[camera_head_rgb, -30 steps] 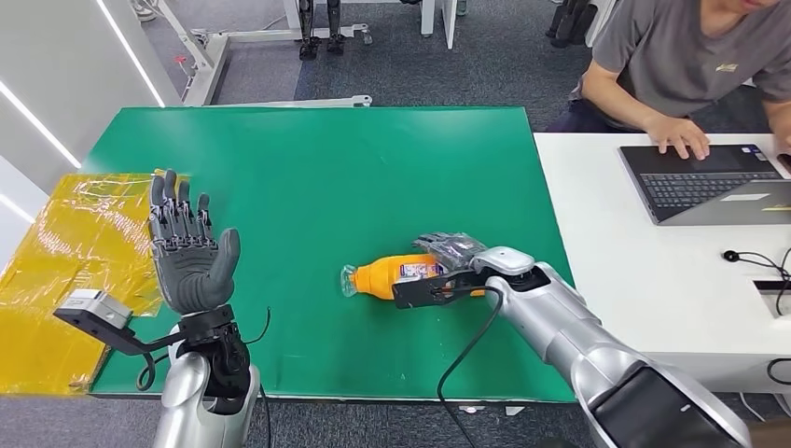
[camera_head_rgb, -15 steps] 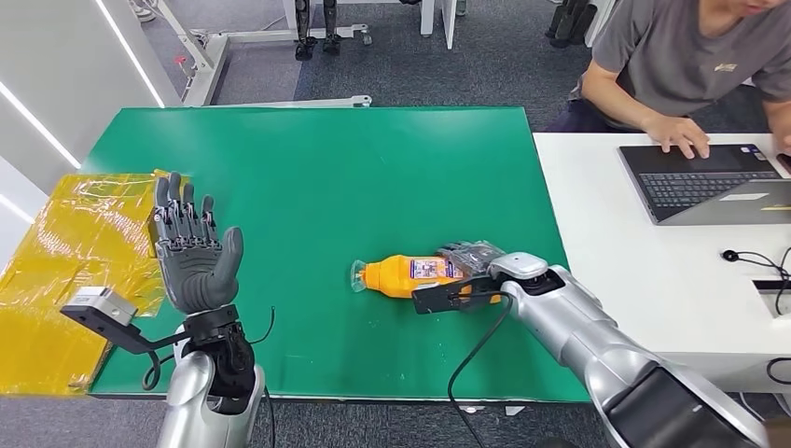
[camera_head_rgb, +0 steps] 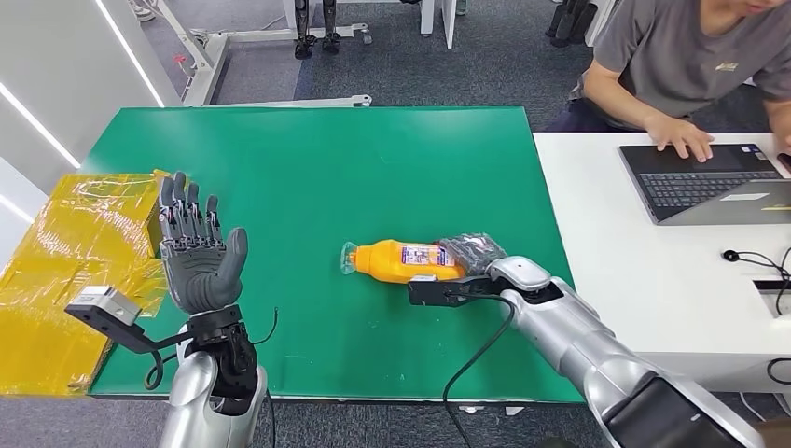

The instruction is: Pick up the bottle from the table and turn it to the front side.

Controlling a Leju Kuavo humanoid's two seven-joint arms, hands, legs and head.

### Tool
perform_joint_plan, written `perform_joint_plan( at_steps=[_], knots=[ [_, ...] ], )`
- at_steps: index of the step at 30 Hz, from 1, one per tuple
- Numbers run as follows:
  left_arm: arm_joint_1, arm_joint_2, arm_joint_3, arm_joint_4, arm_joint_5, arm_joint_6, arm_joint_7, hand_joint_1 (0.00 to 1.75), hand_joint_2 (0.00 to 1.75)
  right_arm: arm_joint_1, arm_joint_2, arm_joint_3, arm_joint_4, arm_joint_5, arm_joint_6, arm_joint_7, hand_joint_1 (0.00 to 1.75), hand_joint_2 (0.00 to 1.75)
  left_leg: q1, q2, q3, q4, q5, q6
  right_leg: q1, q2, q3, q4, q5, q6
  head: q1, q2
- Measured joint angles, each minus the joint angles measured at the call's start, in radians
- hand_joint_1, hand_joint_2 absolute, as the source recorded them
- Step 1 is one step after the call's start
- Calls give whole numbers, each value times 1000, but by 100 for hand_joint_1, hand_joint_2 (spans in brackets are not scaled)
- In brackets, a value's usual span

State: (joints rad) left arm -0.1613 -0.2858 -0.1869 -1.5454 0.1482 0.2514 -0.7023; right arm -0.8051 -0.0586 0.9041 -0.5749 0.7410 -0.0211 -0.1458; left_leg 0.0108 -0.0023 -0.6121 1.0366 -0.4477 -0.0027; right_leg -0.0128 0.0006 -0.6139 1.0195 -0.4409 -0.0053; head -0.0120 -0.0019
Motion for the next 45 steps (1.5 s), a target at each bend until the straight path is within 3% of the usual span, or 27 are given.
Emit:
perform_joint_plan(
  at_steps=[7,16,20,29,45],
  knots=[
    [0,-1,0,0,3,-6,0,0,175,76,53,-157,-80,-209,-212,-90,175,175,0,0,0,0,0,0,0,0,0,0,0,0,0,0],
    [-9,-2,-20,29,22,-33,0,0,175,209,147,-355,-175,-500,-457,-416,175,175,0,0,0,0,0,0,0,0,-1,0,0,0,0,0],
    [-23,-2,-52,64,41,-65,0,0,175,236,172,-376,-195,-590,-488,-484,175,175,0,1,0,0,0,0,0,0,-1,0,0,0,0,0],
    [-56,-3,-113,114,0,-97,0,0,175,243,200,-355,-199,-608,-480,-508,175,175,0,1,-1,0,0,0,0,0,-1,0,0,0,0,0],
    [-65,-7,-129,154,-15,-157,0,0,175,183,218,-167,-175,-393,-276,-347,175,175,0,0,-2,0,0,0,0,0,-2,0,0,0,0,0]
  ],
)
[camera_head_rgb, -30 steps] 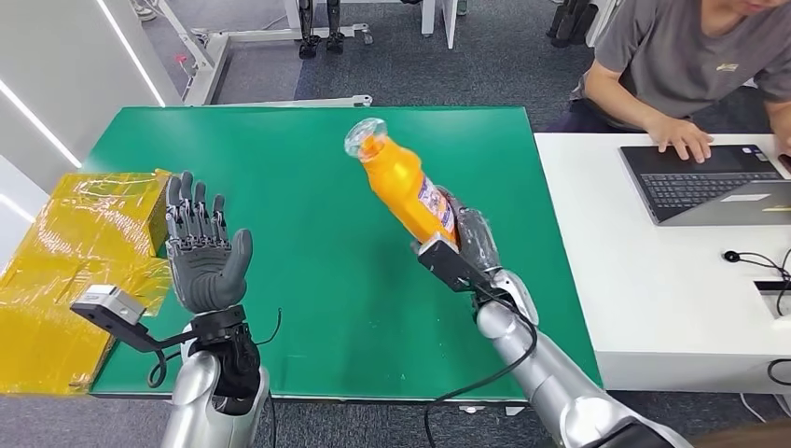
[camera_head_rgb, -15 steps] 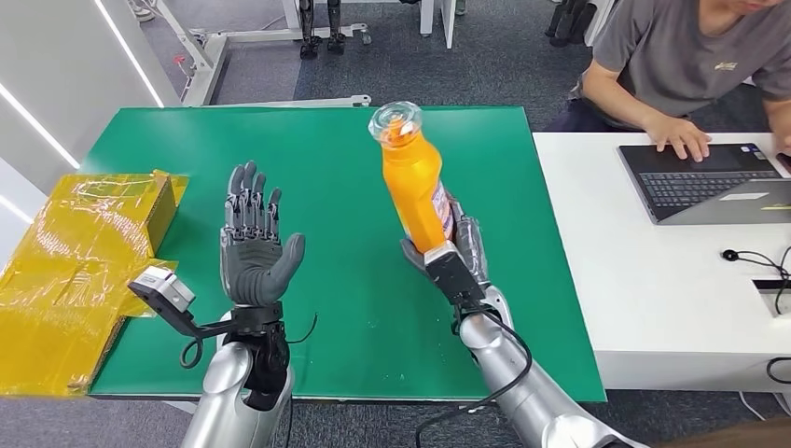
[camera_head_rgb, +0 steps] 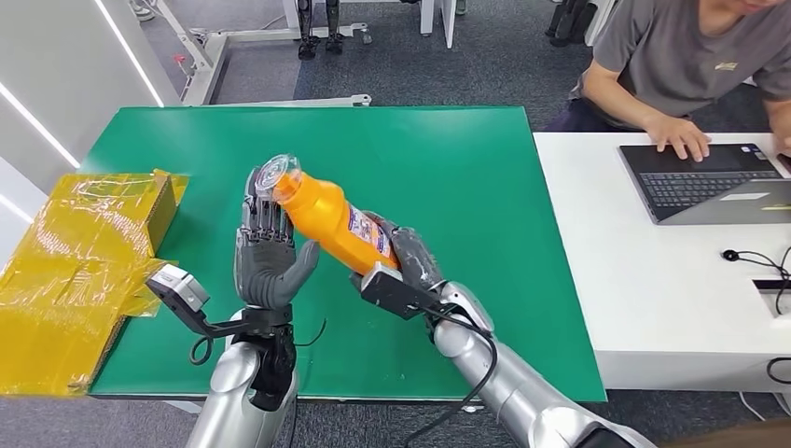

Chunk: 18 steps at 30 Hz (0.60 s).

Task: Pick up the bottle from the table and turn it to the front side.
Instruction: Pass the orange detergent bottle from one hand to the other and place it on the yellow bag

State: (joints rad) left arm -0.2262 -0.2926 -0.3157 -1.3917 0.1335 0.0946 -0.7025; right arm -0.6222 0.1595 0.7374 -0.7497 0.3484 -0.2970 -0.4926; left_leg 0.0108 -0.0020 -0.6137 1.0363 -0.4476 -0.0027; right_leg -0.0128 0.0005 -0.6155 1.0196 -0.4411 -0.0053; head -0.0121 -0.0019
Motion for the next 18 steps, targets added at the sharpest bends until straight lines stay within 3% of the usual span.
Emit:
perform_joint_plan(
  at_steps=[11,18],
  knots=[
    [-5,-1,21,34,35,8,0,0,175,-8,-2,48,-54,170,66,91,175,175,0,0,0,0,0,0,0,0,0,0,0,0,0,0],
    [-13,0,30,53,42,17,0,0,175,-8,-5,53,-67,198,111,94,175,175,0,0,0,0,0,0,0,0,-1,0,0,0,0,0]
  ],
)
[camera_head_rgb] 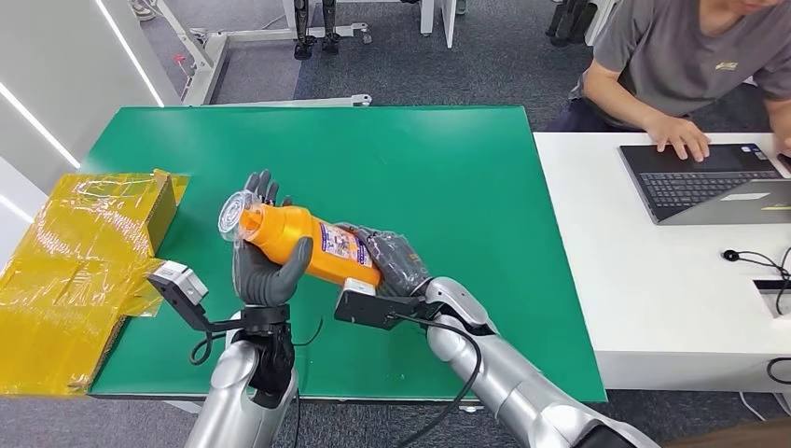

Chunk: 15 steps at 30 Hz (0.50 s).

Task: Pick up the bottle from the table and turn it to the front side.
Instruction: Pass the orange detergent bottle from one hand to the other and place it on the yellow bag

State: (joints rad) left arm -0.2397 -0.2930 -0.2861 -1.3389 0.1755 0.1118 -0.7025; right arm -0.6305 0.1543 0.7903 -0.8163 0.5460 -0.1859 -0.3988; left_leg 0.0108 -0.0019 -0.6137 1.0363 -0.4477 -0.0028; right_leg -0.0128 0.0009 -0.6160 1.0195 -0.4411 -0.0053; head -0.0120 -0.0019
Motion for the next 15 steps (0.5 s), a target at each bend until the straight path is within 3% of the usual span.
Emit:
perform_joint_plan(
  at_steps=[3,5,9,15],
  knots=[
    [-3,0,5,5,4,7,0,0,175,-1,-4,8,0,17,31,-6,175,175,0,0,0,0,0,0,0,0,0,0,0,0,0,0],
    [-2,2,8,6,4,9,0,10,175,-6,-6,13,1,31,55,-5,175,175,0,0,0,0,0,0,0,0,0,0,0,0,0,0],
    [-1,7,10,7,1,10,0,170,175,-21,-7,19,9,49,85,-2,175,175,0,0,0,0,0,0,0,0,0,0,0,0,0,0],
    [1,8,16,7,-11,15,0,175,175,-26,-9,21,25,62,96,-1,175,175,0,0,0,0,0,0,0,0,0,0,0,0,0,0]
  ],
)
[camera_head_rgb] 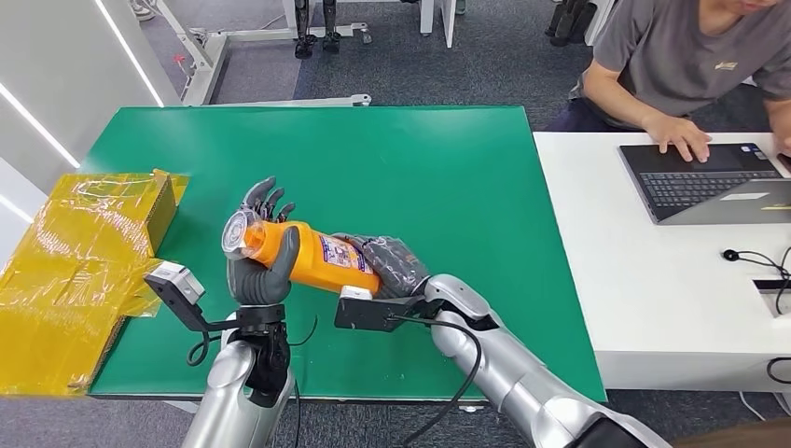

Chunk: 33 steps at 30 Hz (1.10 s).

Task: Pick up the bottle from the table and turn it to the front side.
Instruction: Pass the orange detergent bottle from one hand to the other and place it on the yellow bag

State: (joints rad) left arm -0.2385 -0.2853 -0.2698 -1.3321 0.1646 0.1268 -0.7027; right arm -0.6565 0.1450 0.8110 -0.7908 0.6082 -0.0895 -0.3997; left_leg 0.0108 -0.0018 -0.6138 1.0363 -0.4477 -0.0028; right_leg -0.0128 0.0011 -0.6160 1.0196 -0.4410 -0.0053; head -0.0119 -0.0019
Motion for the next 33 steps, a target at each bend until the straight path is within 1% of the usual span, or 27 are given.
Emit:
perform_joint_plan(
  at_steps=[6,8,9,12,13,17,22,24,25,26,28,29,32,33],
  knots=[
    [9,-1,2,-1,-17,4,0,175,175,0,-1,-1,9,13,-3,3,175,175,0,0,0,0,0,0,0,0,0,0,0,0,0,0],
    [9,-1,3,-4,-25,8,0,175,175,2,-1,-1,9,19,-24,4,175,175,0,0,0,0,0,0,0,0,0,0,0,0,0,0],
    [10,-2,3,-8,-29,11,0,175,175,5,0,-1,7,22,-43,5,134,175,0,0,0,0,0,0,0,0,0,0,0,0,0,0],
    [9,-5,3,-26,-37,17,0,175,175,20,1,-7,-15,25,-112,10,3,175,0,0,0,0,0,0,0,0,0,0,0,0,0,0],
    [9,-6,3,-32,-39,17,0,175,175,27,2,-9,-25,22,-131,10,0,175,0,0,0,0,0,0,0,0,0,0,0,0,0,0],
    [9,-8,3,-52,-47,21,0,175,175,53,8,-29,-72,-10,-191,-7,0,175,0,0,0,0,0,0,0,0,0,0,0,0,0,0],
    [9,-8,5,-80,-54,25,0,175,175,87,18,-62,-129,-79,-260,-62,0,175,0,0,0,0,0,0,0,-1,0,0,0,0,0,0],
    [9,-8,6,-96,-63,40,0,175,175,106,19,-74,-158,-115,-287,-87,0,175,0,0,0,0,0,0,0,-1,0,0,0,0,0,0],
    [10,-7,7,-104,-85,68,0,175,175,117,19,-79,-175,-136,-303,-101,0,175,0,0,0,0,0,0,0,-1,0,0,0,0,0,0],
    [9,-5,8,-109,-122,119,0,175,175,128,19,-84,-194,-158,-319,-115,0,175,0,0,0,0,0,0,0,0,0,0,0,0,0,0],
    [8,4,8,-115,-207,250,0,175,175,153,17,-89,-234,-193,-348,-136,0,175,0,0,0,0,0,0,0,0,0,0,0,0,0,0],
    [7,10,8,-115,-234,299,0,175,175,164,15,-91,-252,-202,-355,-142,0,175,0,1,0,0,0,0,0,0,0,0,0,0,0,0],
    [5,27,7,-116,-270,367,0,175,175,188,11,-92,-290,-214,-365,-151,0,175,0,0,0,0,0,0,0,0,-1,0,0,0,0,0],
    [2,33,6,-115,-299,403,0,175,175,196,10,-92,-301,-218,-371,-156,0,175,0,1,0,0,0,0,0,0,-1,0,0,0,0,0]
  ],
)
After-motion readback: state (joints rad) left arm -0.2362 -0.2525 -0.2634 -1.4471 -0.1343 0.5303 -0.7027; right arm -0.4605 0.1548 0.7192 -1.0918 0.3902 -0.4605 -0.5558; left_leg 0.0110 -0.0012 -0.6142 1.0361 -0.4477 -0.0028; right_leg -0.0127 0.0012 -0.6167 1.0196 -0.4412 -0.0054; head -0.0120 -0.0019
